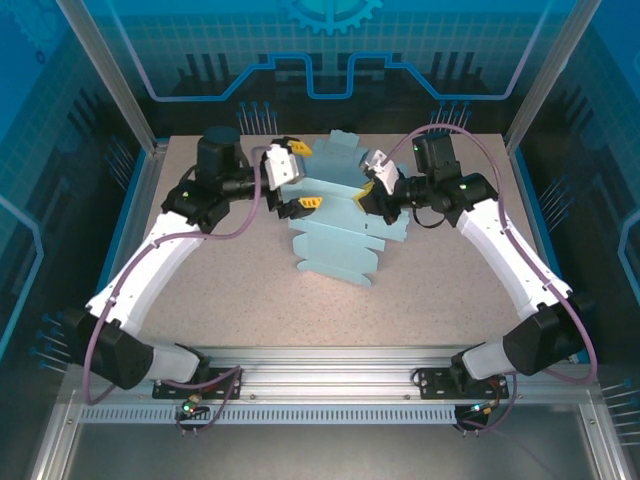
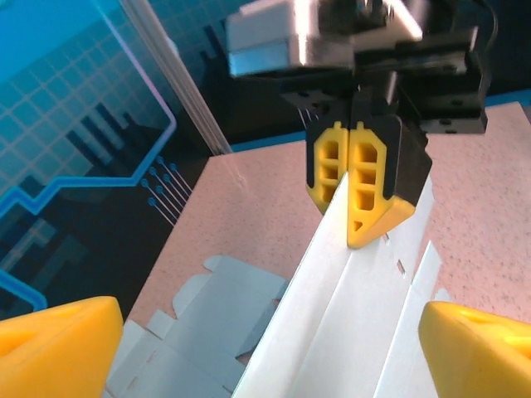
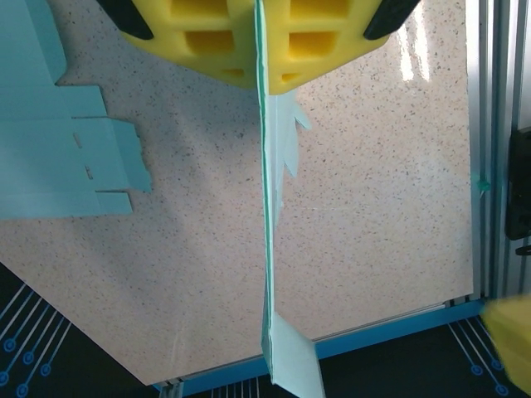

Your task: Fold the paper box

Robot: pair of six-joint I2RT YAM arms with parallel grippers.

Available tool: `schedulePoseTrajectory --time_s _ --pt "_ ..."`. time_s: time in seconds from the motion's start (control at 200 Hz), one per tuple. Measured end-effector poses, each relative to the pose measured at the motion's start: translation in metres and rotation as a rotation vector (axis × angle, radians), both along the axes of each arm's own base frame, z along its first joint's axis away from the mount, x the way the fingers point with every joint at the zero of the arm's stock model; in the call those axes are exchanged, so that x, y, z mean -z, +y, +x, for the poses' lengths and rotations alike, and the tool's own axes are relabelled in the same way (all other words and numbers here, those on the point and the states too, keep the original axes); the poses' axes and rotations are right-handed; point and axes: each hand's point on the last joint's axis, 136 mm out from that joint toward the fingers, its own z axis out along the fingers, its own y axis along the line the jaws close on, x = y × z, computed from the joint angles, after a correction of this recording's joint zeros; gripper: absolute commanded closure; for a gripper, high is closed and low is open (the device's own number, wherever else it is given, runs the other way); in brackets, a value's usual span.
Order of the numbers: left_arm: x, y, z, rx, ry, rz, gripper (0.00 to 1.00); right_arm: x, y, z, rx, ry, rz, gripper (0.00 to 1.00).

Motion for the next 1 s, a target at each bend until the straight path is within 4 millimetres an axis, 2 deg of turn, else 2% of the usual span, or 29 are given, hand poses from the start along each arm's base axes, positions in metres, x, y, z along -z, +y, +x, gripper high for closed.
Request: schedulePoseTrajectory --time_s 0.23,0.455,0.575,0.715,1.0 --pt "0.041 -0.002 0.014 -0.015 0.067 0.116 0.31 0.002 0.011 -0.004 -0.031 -0.005 -0.024 1.00" --pt "0.045 -0.003 0.014 -0.008 0.052 0.177 0.52 0.008 0.014 -0.003 -0.036 0.008 -0.042 1.00" --pt "0.050 -0.006 0.016 -0.006 0.051 0.210 0.53 0.011 0.016 -0.001 -0.039 0.016 -0.048 1.00" --pt "0.067 -0.007 0.016 -0.004 0.077 0.259 0.53 0.015 0.016 0.000 -0.041 0.026 -0.055 1.00" --pt "0.078 -0.003 0.018 -0.008 0.087 0.317 0.83 0.021 0.017 0.004 -0.041 0.036 -0.070 1.00"
